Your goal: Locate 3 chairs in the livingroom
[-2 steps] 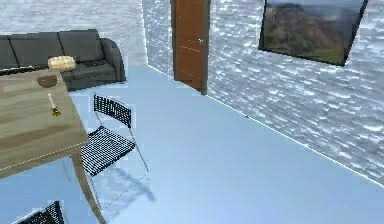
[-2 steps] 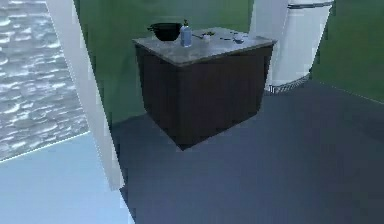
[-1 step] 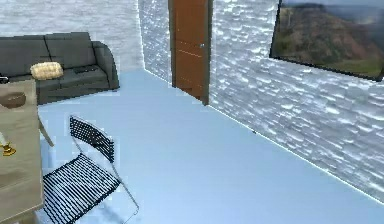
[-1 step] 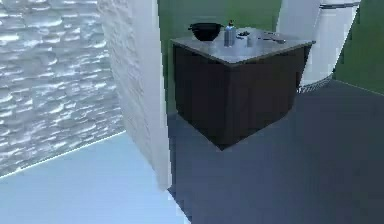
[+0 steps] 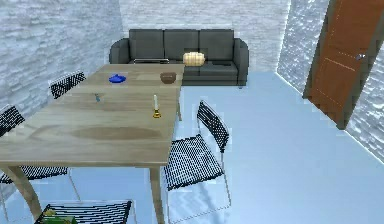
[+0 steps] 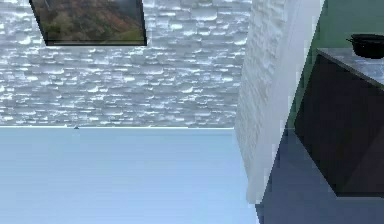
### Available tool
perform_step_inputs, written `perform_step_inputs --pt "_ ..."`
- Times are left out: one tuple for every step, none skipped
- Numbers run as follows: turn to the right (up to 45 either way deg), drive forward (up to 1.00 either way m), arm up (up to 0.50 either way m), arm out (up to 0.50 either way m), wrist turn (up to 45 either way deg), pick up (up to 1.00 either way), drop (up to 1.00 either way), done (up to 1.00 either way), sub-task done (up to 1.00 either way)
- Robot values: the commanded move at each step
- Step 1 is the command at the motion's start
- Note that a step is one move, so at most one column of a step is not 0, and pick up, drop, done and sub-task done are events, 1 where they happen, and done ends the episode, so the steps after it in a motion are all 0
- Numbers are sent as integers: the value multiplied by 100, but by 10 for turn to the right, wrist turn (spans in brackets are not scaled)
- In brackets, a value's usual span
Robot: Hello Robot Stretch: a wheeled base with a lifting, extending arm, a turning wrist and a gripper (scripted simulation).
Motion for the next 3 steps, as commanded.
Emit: perform_step_inputs --pt "0 0 0 0 0 0 0 0 100" --pt "-450 0 0 0 0 0 0 0 0" --pt "-450 0 0 0 0 0 0 0 0"
